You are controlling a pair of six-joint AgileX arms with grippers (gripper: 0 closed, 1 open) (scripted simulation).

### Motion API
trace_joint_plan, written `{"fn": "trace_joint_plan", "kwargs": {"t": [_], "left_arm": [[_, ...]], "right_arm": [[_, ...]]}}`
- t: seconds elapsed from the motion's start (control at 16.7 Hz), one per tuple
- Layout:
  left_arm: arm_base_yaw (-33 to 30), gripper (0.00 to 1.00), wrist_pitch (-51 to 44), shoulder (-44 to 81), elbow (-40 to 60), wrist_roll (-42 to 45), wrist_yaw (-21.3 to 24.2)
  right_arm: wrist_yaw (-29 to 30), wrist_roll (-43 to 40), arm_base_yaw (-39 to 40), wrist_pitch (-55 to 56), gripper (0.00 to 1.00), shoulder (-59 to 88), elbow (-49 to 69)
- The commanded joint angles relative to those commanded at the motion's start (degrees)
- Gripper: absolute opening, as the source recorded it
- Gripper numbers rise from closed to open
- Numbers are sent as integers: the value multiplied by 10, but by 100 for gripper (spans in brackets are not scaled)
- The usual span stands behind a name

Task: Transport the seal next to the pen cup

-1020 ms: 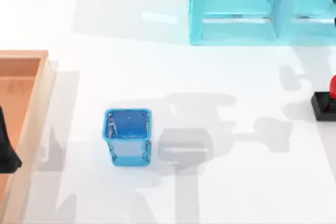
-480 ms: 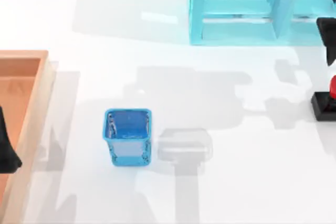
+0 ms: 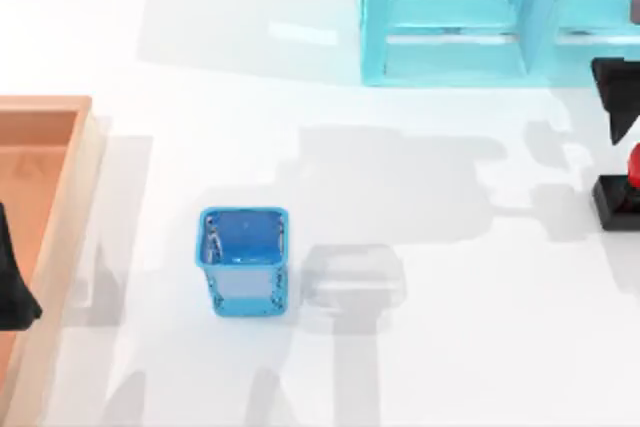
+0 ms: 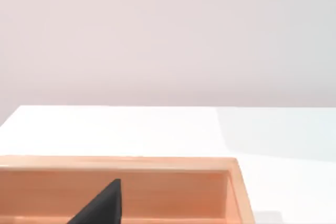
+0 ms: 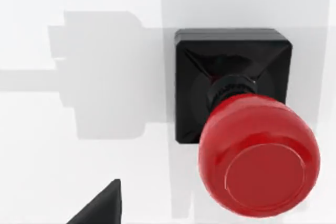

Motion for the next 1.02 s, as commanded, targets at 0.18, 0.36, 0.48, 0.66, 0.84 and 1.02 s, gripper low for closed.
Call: {"fn": "trace_joint_plan", "kwargs": {"t": [0.18,0.36,0.48,0.66,0.84,1.02], "left_arm": [[0,100,0,0,0,0,0],[0,100,0,0,0,0,0],[0,100,0,0,0,0,0],[0,100,0,0,0,0,0],[0,100,0,0,0,0,0],[0,100,0,0,0,0,0]], "right_arm": [[0,2,1,86,100,12,-67],[0,3,2,141,100,22,-116],[0,3,2,147,100,23,-122],[0,3,2,147,100,23,-122],[0,3,2,147,77,23,-122],[0,3,2,147,55,23,-122]]}}
